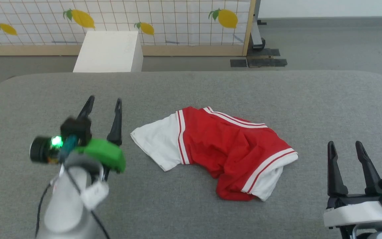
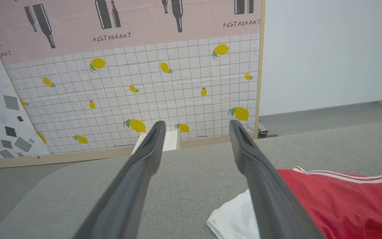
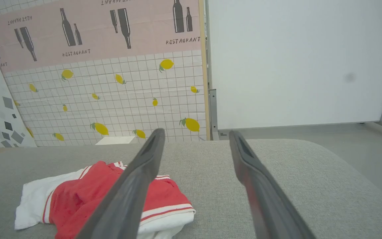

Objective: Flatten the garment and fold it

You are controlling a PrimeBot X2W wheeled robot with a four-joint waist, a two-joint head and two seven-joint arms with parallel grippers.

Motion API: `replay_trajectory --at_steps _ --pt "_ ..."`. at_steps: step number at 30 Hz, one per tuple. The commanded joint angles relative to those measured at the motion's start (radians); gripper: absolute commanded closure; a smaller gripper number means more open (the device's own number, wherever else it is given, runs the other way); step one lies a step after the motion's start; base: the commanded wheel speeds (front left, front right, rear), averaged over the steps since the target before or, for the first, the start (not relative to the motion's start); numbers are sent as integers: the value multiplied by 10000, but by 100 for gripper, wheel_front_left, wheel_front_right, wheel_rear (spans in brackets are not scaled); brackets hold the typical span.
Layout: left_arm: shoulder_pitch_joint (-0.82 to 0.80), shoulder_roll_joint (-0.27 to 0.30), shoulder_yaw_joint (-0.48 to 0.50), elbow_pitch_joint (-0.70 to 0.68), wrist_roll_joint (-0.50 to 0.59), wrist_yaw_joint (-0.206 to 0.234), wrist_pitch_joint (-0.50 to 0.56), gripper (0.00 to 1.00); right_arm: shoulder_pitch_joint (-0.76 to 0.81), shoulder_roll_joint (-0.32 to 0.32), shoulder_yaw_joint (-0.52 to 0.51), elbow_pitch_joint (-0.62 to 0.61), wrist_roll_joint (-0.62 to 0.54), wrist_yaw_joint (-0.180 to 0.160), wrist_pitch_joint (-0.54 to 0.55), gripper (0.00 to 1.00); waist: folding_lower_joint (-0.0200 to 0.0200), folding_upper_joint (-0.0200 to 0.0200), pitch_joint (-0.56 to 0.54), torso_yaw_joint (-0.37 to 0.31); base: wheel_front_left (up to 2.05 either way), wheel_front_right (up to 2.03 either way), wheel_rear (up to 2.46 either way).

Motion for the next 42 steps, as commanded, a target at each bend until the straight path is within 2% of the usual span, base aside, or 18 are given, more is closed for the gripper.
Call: replay_trajectory --at_steps 1,7,12,18,22,28,35,36,37,42 --pt "-699 167 -155 494 -44 -128 424 0 -199 1 39 -56 -39 -15 -59 0 0 -1 176 -92 0 0 0" --pt "-3288 580 -837 3099 -974 -360 2981 0 -483 1 47 -45 -26 -15 -59 0 0 -1 666 -371 0 0 0" --pt "-4607 831 -2317 4484 -2729 -372 5379 0 -748 1 82 -17 0 -15 -59 0 0 -1 1070 -702 0 0 0" --pt "-5349 1628 -4072 5022 -4623 -374 8325 0 -1071 1 165 -18 48 -15 -59 0 0 -1 1547 -1192 0 0 0" --pt "-5697 2303 -5034 4952 -5420 -374 9799 0 -1239 1 172 -41 74 -15 -59 0 0 -1 1896 -1434 0 0 0" --pt "-6064 2982 -6029 4862 -6044 -375 10779 0 -1526 1 204 -50 123 -15 -59 0 0 -1 2416 -1693 0 0 0" --pt "-6046 2968 -6986 4978 -6416 -375 11175 0 -1713 1 218 -39 140 -15 -59 0 0 -1 2680 -1770 0 0 0" --pt "-6028 2982 -7172 4971 -6440 -375 11170 70 -1722 1 217 -32 133 -15 -59 0 0 -1 2681 -1759 0 0 0" --pt "-6004 2979 -7294 4957 -6515 -375 11173 100 -1725 1 215 -25 121 -15 -59 0 0 -1 2672 -1739 0 0 0" --pt "-5988 3009 -7815 4550 -7064 -375 10580 100 -1595 1 83 17 9 -15 -59 0 0 -1 2370 -1318 0 0 0"
